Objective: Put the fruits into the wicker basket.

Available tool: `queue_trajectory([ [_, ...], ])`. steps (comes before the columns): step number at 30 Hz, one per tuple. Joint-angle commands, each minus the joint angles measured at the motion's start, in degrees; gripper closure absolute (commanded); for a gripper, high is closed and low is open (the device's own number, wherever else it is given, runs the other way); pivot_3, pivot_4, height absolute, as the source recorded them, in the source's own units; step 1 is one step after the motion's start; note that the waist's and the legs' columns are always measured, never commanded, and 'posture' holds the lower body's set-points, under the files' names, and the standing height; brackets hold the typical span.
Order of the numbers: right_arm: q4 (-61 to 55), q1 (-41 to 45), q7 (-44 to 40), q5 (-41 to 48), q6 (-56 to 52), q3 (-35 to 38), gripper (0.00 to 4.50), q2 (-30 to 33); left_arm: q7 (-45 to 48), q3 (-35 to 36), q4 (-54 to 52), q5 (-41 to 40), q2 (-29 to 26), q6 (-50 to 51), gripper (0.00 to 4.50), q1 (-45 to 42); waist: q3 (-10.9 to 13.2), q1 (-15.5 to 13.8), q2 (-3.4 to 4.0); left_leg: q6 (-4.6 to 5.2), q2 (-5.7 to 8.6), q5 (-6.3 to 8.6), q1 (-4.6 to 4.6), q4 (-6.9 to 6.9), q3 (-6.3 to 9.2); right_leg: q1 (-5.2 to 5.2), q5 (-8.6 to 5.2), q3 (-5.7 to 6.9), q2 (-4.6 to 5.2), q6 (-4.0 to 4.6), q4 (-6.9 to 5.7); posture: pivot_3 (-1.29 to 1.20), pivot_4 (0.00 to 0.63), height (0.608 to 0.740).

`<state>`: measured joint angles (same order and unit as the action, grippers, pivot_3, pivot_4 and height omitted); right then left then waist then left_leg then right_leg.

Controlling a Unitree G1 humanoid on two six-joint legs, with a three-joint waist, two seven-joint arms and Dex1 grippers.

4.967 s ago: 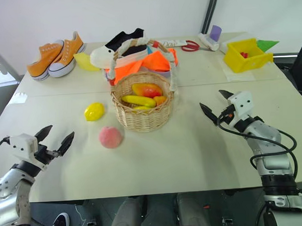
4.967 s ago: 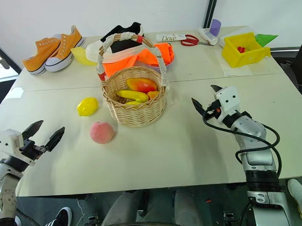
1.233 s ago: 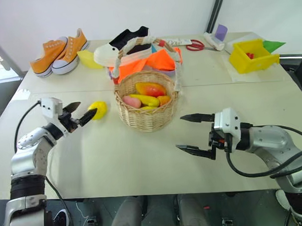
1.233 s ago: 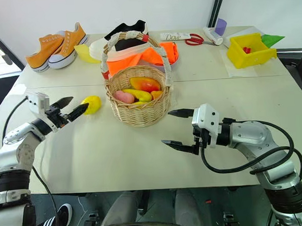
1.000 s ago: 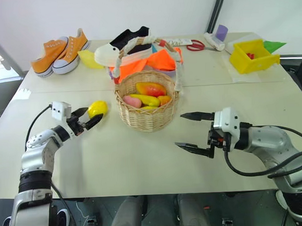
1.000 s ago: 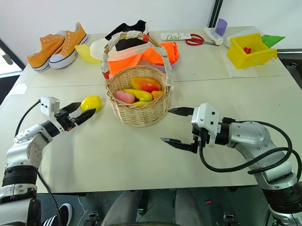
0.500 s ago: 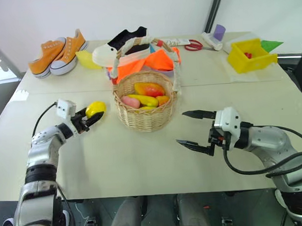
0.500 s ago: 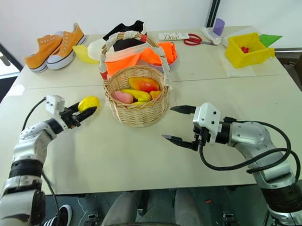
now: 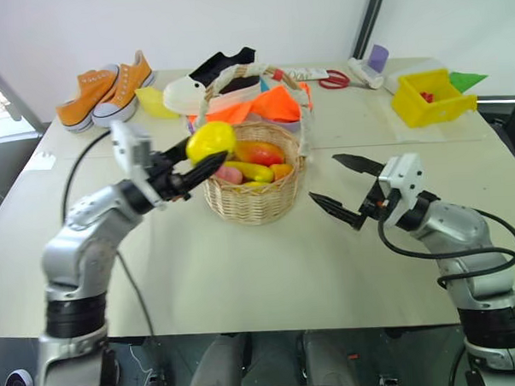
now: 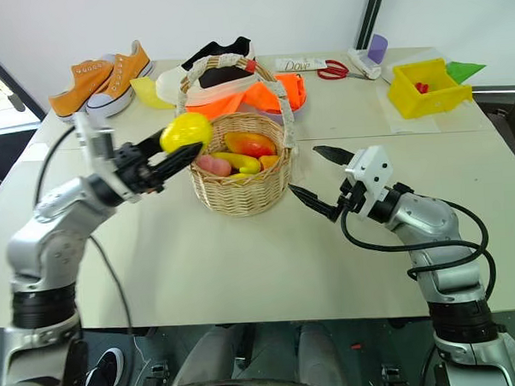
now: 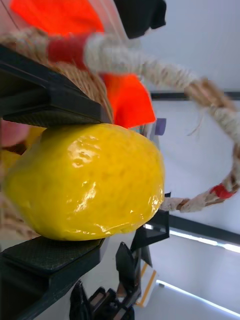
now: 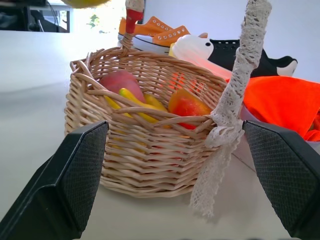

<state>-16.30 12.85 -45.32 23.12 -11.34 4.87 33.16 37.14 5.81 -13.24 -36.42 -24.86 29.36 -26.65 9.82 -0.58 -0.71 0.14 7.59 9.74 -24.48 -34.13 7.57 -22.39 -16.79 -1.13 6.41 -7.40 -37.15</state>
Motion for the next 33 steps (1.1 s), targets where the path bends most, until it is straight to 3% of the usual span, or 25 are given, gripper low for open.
queue_trajectory([
  [1,-1.5,1.6,0.9,-0.2,0.3,-0.1,0.0,-0.6,-2.6,-0.6,3.8,4.2,1.9,-3.8,2.14,-3.7,0.0,0.2,0.0,-0.01,-0.03,-0.01,0.0,0.03,0.0,-0.04,0.0,0.0,-0.02,-0.01,-0.06,0.0,0.15,0.74],
  [4,-2.0,1.4,1.7,-1.1,0.1,-0.2,0.0,-0.6,-2.5,-0.9,6.3,5.6,3.2,-5.6,2.14,-5.2,0.0,0.3,0.0,-0.08,-0.15,0.01,0.0,0.1,0.01,-0.1,0.0,0.02,-0.15,-0.01,-0.1,0.0,0.15,0.74],
  [6,-2.7,1.2,2.3,-1.1,-0.4,-0.2,0.0,-0.8,-2.9,-1.0,6.7,6.3,3.6,-6.4,1.1,-5.2,0.0,0.3,0.0,-0.09,-0.16,0.01,0.0,0.11,0.01,-0.12,0.0,0.03,-0.17,0.0,-0.1,0.0,0.15,0.74],
  [9,-3.8,1.1,3.1,-0.9,-1.2,-0.3,0.0,-1.0,-2.6,-1.7,6.3,8.1,3.8,-8.5,0.02,-4.0,0.0,0.2,0.0,-0.09,-0.15,0.01,-0.01,0.09,0.0,-0.09,0.0,0.02,-0.16,0.0,-0.08,0.0,0.15,0.74],
  [13,-4.1,1.5,5.7,-0.5,-3.2,0.7,0.0,-2.0,-1.2,-1.1,1.9,6.4,3.3,-8.3,0.02,-0.9,0.0,0.2,0.0,-0.09,-0.15,0.01,0.0,0.07,0.0,-0.08,0.0,0.01,-0.16,0.0,-0.08,0.0,0.15,0.74],
  [17,-5.8,1.4,15.4,-3.2,-4.8,0.5,0.0,-7.7,0.5,0.7,-3.5,1.2,1.3,-3.8,0.02,2.5,0.0,0.3,0.0,-0.1,-0.17,0.01,0.0,0.08,0.03,-0.1,0.0,-0.05,-0.18,0.01,-0.1,0.0,0.15,0.74],
  [20,-9.7,1.2,20.7,-2.4,-8.2,-2.8,0.0,-13.8,4.0,4.6,-11.4,-6.6,-3.7,1.3,0.02,9.0,0.0,1.1,0.04,-0.13,-0.19,0.02,-0.01,0.14,0.02,-0.19,-0.01,-0.14,-0.21,0.02,-0.13,0.0,0.15,0.74],
  [23,-11.1,1.3,23.2,-3.7,-10.3,-4.1,0.0,-15.5,6.1,10.1,-15.1,-9.9,-7.6,1.4,0.02,15.7,0.0,1.5,0.06,-0.17,-0.24,0.02,-0.01,0.23,0.02,-0.28,-0.02,-0.18,-0.26,0.03,-0.17,0.0,0.15,0.74],
  [28,-10.0,3.6,30.4,-9.1,-12.8,-5.5,0.0,-17.6,14.6,24.8,-8.9,-10.5,-13.8,-2.7,0.02,30.2,0.0,1.6,0.11,-0.23,-0.36,0.02,0.05,0.22,-0.01,-0.42,-0.12,-0.21,-0.41,0.32,-0.12,0.0,0.15,0.74],
  [33,-7.0,7.0,29.5,-9.6,-12.6,-7.7,0.0,-19.1,19.1,30.9,-3.1,-8.0,-13.1,-9.8,0.02,38.3,0.0,1.1,0.12,-0.36,-0.44,0.1,0.05,0.22,-0.04,-0.39,-0.12,-0.23,-0.45,0.46,0.02,0.0,0.15,0.74],
])
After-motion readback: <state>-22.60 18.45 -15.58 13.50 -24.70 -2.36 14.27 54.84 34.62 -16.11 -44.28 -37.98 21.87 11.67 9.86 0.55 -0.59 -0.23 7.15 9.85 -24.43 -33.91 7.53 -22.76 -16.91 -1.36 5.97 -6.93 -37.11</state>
